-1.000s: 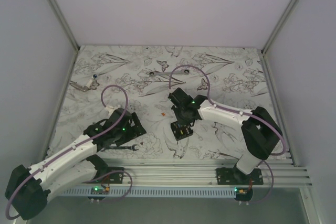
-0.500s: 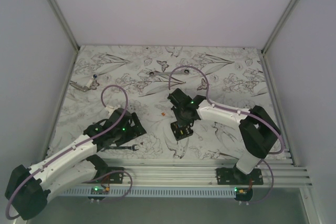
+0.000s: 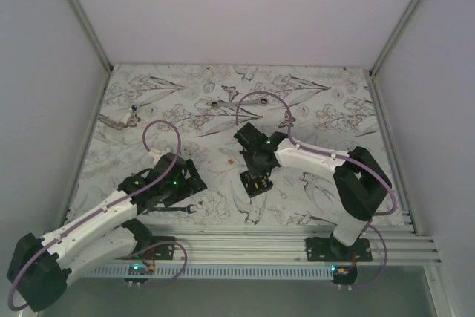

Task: Snap on the fuse box
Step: Install the fuse at the fuse box base.

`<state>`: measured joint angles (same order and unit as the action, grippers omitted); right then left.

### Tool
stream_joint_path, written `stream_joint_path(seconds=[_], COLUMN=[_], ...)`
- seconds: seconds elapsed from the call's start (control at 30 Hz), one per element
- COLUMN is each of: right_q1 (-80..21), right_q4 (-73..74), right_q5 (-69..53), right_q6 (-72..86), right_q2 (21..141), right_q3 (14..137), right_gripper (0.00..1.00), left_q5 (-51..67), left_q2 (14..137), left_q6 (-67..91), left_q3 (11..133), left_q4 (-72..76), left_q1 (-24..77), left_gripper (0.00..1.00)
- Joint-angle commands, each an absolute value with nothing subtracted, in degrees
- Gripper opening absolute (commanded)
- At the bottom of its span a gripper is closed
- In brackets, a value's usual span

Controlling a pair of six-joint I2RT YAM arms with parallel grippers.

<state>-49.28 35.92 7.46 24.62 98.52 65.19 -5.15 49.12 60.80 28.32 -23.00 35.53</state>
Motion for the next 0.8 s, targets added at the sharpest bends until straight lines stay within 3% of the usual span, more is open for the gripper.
stream_joint_path(seconds=[0.0, 0.77], right_q1=[-49.13, -50.6], right_q4=[39.65, 46.9], right_q5=[8.17, 10.24], right_q6=[24.18, 23.85], right_q2=[102.88, 118.33], right_q3=[65.66, 72.01], right_gripper=[0.0, 0.0], left_q5=[-4.4, -4.18], left_q2=[48.96, 49.3], left_q6=[59.96, 56.68], left_q3=[27.82, 27.42], left_q4=[-25.22, -25.09], left_q1=[35.52, 35.57], left_gripper=[0.99, 0.99])
